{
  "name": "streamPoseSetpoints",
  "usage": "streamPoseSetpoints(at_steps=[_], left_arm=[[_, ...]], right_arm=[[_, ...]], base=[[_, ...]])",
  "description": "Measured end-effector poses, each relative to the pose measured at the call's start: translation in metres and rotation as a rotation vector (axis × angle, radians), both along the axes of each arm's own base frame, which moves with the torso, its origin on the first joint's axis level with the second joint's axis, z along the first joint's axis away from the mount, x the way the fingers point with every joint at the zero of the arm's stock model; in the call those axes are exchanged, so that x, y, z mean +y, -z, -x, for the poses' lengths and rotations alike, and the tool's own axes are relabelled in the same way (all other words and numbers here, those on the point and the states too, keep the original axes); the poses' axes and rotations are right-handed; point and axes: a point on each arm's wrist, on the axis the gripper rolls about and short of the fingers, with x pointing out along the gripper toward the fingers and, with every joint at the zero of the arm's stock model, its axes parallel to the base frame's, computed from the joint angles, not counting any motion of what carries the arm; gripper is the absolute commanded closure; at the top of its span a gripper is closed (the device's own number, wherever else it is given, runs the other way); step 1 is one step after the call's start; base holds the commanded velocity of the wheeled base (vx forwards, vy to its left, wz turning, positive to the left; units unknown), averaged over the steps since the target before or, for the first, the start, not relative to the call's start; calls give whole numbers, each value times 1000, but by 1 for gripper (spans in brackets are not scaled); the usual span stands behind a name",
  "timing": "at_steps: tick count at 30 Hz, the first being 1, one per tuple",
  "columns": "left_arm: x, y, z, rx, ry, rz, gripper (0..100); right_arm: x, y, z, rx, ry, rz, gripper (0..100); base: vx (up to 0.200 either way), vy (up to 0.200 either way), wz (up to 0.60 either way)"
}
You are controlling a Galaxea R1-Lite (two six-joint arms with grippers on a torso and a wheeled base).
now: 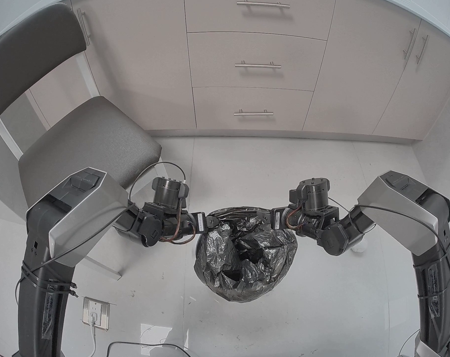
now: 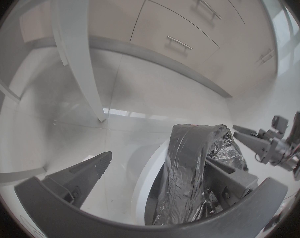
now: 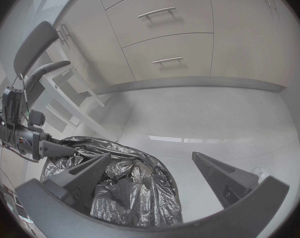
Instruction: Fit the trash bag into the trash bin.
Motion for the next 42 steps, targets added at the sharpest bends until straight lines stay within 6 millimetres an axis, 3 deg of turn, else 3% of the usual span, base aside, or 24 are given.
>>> streamPoseSetpoints(at_steps=[12,19,26,35,42], left_arm=[[-28,11,-2,-131,-176,-245,0],[-37,12,-5,-178,-191,-237,0],[-42,12,4,-169,-182,-229,0],[-54,-5,29,-160,-149,-201,0],[-49,-17,26,-190,-164,-184,0]], right_arm=[[1,-2,0,-14,-1,-7,0],[1,-2,1,-15,-2,-8,0],[1,-1,1,-13,-3,-7,0],[1,0,2,-9,-2,-5,0],[1,0,2,-8,-1,-3,0]], base=[[0,0,0],[0,0,0],[0,0,0],[0,0,0],[0,0,0]])
